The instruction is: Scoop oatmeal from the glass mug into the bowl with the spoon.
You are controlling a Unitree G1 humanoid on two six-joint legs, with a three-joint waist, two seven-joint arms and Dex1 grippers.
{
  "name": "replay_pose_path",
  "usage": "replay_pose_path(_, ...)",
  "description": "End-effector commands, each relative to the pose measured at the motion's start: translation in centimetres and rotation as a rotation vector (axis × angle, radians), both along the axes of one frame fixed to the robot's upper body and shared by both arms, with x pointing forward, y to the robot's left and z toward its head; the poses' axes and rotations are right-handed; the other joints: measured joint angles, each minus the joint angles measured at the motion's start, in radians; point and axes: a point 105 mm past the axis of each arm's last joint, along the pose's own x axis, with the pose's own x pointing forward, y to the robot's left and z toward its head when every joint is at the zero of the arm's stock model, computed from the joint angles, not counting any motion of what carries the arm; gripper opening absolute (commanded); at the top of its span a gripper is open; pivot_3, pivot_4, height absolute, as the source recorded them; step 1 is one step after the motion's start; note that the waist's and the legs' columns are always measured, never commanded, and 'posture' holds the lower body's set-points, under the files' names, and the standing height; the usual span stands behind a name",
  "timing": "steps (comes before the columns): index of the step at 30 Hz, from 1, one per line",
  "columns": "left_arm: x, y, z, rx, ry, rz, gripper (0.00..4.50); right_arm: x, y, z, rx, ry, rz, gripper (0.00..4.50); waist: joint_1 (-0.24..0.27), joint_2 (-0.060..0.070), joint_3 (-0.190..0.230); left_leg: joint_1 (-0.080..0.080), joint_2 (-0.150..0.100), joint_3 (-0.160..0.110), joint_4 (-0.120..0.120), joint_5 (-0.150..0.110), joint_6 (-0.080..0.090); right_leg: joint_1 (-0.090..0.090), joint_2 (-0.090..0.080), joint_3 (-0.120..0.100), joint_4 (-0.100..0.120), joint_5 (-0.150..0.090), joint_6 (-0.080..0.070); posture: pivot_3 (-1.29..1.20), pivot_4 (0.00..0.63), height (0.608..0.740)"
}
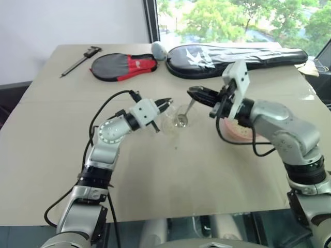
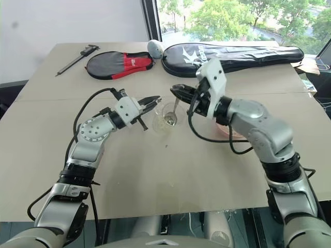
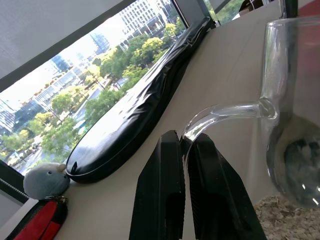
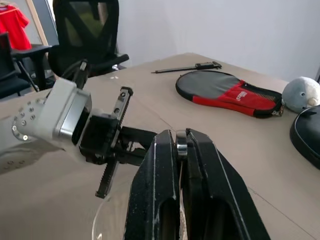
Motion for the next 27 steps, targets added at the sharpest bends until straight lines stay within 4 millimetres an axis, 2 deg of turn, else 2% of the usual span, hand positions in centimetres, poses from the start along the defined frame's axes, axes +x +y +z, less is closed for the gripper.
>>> replay_pose_path(1,-0.3,-0.5,2.3,-0.019,-0.074,-0.023,0.09,-0.5,0.2,0.2,0.015,-0.073,-0.009,0.00,0.000,0.000,0.000,0.000,0.000,0.000,0.000,0.000,0.000,0.000,0.000,0.000,0.000,0.000,0.000,0.00,0.150,0.740)
replay_pose_path(8,-0.3,-0.7,2.3,-0.014,-0.070,-0.027,0.09,-0.4,0.4,-1.0,0.062,-0.018,-0.028,0.00,0.000,0.000,0.000,0.001,0.000,0.000,0.000,0.001,-0.002,0.000,0.000,0.000,0.001,0.000,0.000,0.00,0.150,0.740)
replay_pose_path(18,-0.4,-0.7,1.9,-0.019,-0.053,-0.018,0.09,0.6,-0.3,-2.7,0.290,0.371,-0.129,0.00,0.000,0.000,0.000,0.001,0.000,0.000,0.001,0.002,-0.003,0.000,0.000,0.000,0.002,0.000,0.000,0.00,0.150,0.740)
replay_pose_path(22,-0.3,-0.6,1.5,-0.029,-0.036,-0.007,0.09,1.5,-1.1,-1.9,0.408,0.476,-0.179,0.00,-0.002,0.000,0.000,0.001,0.000,-0.001,0.001,0.001,-0.003,0.000,0.000,0.000,0.003,0.000,0.000,0.00,0.150,0.740)
replay_pose_path(27,-0.1,-0.6,0.6,-0.069,0.006,0.009,0.09,2.6,-3.2,-0.2,0.500,0.547,-0.208,0.00,-0.002,0.000,0.000,0.002,0.000,-0.001,0.001,0.001,-0.002,0.000,0.000,0.000,0.006,0.000,0.000,0.00,0.150,0.740)
